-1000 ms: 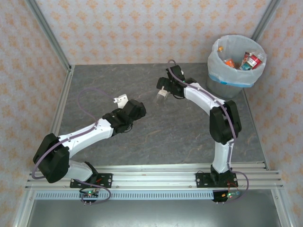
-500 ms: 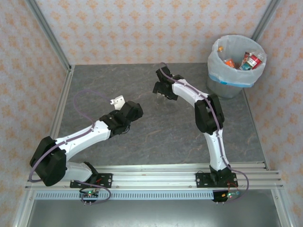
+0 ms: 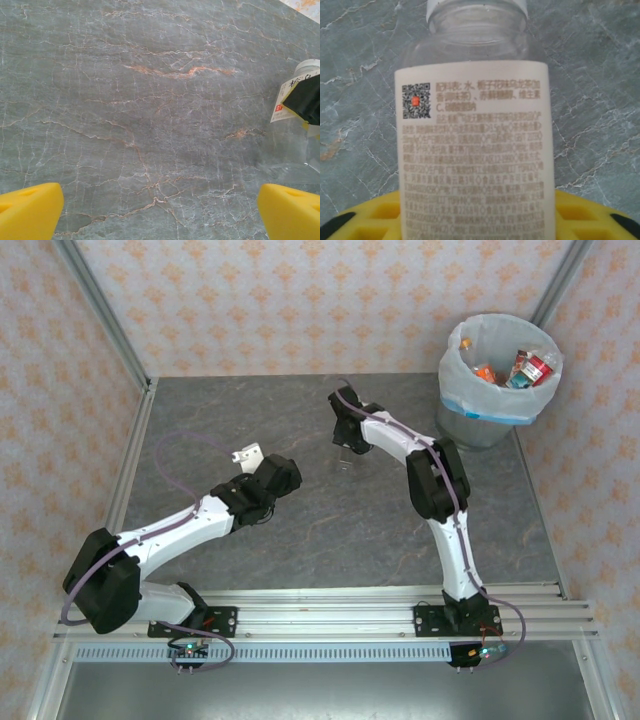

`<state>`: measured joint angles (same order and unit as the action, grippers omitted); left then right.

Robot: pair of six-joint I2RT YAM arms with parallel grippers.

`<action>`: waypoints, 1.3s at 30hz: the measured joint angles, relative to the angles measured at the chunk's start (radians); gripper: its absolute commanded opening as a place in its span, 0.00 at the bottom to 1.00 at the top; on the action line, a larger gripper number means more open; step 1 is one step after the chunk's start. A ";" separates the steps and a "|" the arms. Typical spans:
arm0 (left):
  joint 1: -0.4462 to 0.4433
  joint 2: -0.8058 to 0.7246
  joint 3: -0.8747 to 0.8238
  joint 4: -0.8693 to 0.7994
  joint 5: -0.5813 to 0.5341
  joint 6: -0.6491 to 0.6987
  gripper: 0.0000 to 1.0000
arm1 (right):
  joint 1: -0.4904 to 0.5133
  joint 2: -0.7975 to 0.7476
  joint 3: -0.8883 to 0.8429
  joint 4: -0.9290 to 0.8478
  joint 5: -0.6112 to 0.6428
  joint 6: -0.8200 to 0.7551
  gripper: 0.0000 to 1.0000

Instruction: Put the plastic bottles in the bin

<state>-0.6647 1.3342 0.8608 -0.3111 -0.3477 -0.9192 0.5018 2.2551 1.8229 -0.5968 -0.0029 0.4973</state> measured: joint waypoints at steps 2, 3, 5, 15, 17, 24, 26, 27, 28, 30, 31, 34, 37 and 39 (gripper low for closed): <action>0.000 0.002 0.000 0.000 0.000 0.000 1.00 | 0.000 -0.029 -0.049 0.032 0.002 -0.003 0.38; 0.000 0.004 0.000 0.000 0.001 0.000 1.00 | 0.000 -0.045 -0.075 0.051 0.005 -0.004 0.38; 0.000 0.008 0.000 0.000 0.003 0.000 1.00 | 0.000 -0.072 -0.118 0.076 0.012 -0.010 0.37; 0.000 0.032 0.000 0.001 0.020 0.000 1.00 | 0.000 -0.285 -0.349 0.243 0.033 -0.091 0.29; 0.000 0.037 0.002 0.002 0.026 0.000 1.00 | 0.000 -0.352 -0.402 0.290 0.039 -0.107 0.29; 0.000 0.074 0.010 0.026 0.063 0.001 1.00 | 0.000 -0.533 -0.537 0.426 0.060 -0.169 0.28; 0.000 0.079 0.011 0.045 0.083 0.003 1.00 | 0.000 -0.580 -0.576 0.459 0.064 -0.188 0.28; 0.000 0.079 0.011 0.054 0.092 0.003 1.00 | 0.000 -0.597 -0.590 0.471 0.066 -0.196 0.28; 0.000 0.079 0.011 0.065 0.103 0.004 1.00 | 0.000 -0.618 -0.605 0.481 0.068 -0.203 0.28; 0.000 0.079 0.011 0.089 0.120 0.009 1.00 | 0.000 -0.649 -0.622 0.494 0.075 -0.212 0.28; 0.000 0.079 0.011 0.103 0.133 0.013 1.00 | 0.000 -0.665 -0.629 0.502 0.076 -0.214 0.28; 0.000 0.079 0.011 0.148 0.172 0.032 1.00 | 0.000 -0.706 -0.642 0.524 0.079 -0.220 0.28; 0.000 0.079 0.011 0.200 0.218 0.055 1.00 | 0.000 -0.756 -0.658 0.543 0.083 -0.222 0.28; 0.000 0.080 0.012 0.229 0.245 0.065 1.00 | 0.000 -0.788 -0.670 0.559 0.085 -0.222 0.28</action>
<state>-0.6647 1.4147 0.8730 -0.0822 -0.1032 -0.8539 0.5014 1.4673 1.1530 -0.0380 0.0822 0.2749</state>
